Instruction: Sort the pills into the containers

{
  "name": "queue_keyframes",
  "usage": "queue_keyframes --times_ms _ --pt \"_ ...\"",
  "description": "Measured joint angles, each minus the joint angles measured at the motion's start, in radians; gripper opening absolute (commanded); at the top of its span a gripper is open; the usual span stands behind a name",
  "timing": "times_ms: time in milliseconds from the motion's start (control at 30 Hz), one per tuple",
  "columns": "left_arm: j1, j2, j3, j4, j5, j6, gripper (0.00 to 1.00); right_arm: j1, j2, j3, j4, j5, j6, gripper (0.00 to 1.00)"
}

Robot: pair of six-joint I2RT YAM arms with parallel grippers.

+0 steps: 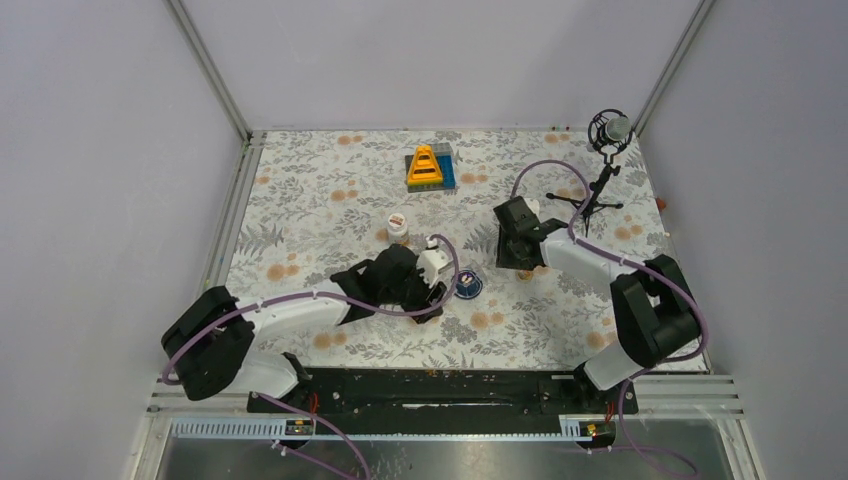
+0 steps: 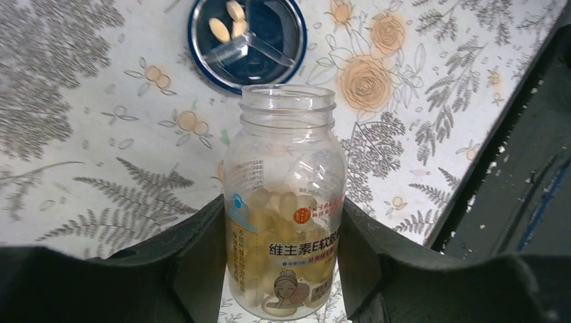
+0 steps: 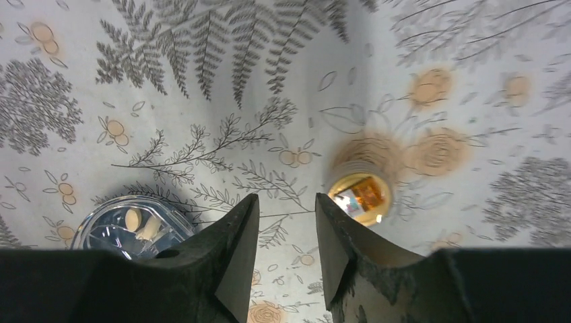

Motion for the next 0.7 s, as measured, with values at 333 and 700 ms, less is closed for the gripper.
queue_keyframes --times_ms 333,700 --pt "-0.04 0.141 0.267 -0.3 -0.185 0.209 0.0 -0.059 -0.206 0.004 -0.069 0.072 -0.002 0.49" --pt "-0.118 0.295 0.399 -0.494 -0.35 0.286 0.0 -0.139 -0.426 -0.042 -0.085 0.068 0.004 0.51"
